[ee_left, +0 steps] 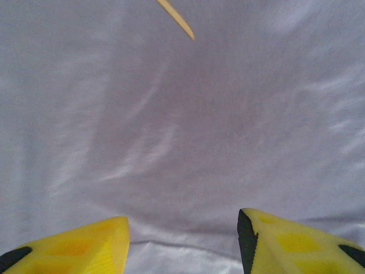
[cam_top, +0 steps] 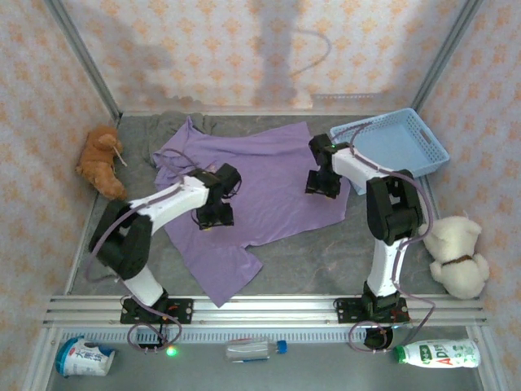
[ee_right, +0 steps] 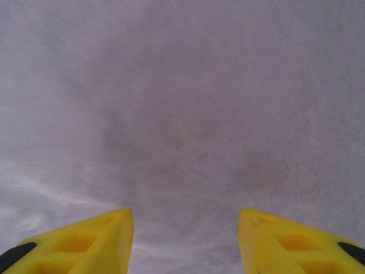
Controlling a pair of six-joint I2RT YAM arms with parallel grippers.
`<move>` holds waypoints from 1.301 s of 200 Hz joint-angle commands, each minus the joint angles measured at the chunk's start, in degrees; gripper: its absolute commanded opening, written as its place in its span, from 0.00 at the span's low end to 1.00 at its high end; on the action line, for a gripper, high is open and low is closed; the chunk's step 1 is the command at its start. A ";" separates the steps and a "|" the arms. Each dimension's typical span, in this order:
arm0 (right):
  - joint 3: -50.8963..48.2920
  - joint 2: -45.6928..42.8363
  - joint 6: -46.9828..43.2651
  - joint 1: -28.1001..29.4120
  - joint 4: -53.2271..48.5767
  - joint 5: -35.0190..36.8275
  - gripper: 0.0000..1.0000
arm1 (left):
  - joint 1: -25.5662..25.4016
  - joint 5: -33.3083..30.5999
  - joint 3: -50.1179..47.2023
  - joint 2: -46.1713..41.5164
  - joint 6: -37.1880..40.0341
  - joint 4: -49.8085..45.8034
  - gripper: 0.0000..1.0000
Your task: Fold and stack the mixed laundry pile
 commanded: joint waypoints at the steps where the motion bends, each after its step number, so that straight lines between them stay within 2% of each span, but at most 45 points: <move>1: -2.29 -1.25 1.75 -0.16 2.13 -0.33 0.51 | -0.37 0.82 -2.06 2.78 -0.50 1.41 0.54; 29: -4.58 -2.68 1.55 -0.14 1.78 -0.15 0.52 | -0.26 -4.11 -3.59 4.21 0.10 -2.17 0.54; 49: -7.04 -3.89 2.07 -0.02 2.56 -3.33 0.52 | 0.90 -9.88 -4.58 5.46 0.36 -7.40 0.53; 88: -8.79 -7.09 2.80 2.34 3.45 -8.64 0.53 | 11.88 -13.23 -7.12 2.59 3.49 -8.69 0.50; 111: -7.63 -10.19 2.23 2.08 1.58 -5.48 0.56 | 15.56 -17.13 -2.20 2.79 9.09 -11.09 0.50; 137: -7.36 -11.98 0.90 -0.03 -0.07 -4.68 0.56 | 15.74 -15.20 5.76 5.60 15.01 -13.29 0.54; 166: -10.72 -12.71 0.84 -2.32 0.51 -4.82 0.53 | 14.88 -12.07 11.20 5.05 15.97 -14.77 0.61; 187: -13.85 -13.09 0.83 -2.51 1.10 -5.06 0.52 | 14.51 -9.08 11.87 3.23 14.68 -13.66 0.63; 224: -18.54 -13.51 3.08 -2.56 4.14 -9.35 0.51 | 14.42 -9.20 8.84 3.91 11.85 -9.48 0.63; 241: -18.33 -12.72 4.17 -2.51 5.09 -9.85 0.42 | 14.42 -9.52 6.79 5.33 10.75 -7.04 0.63; 260: -16.21 -11.74 5.05 -2.55 3.64 -9.19 0.11 | 14.38 -10.94 5.19 7.40 10.34 -5.46 0.63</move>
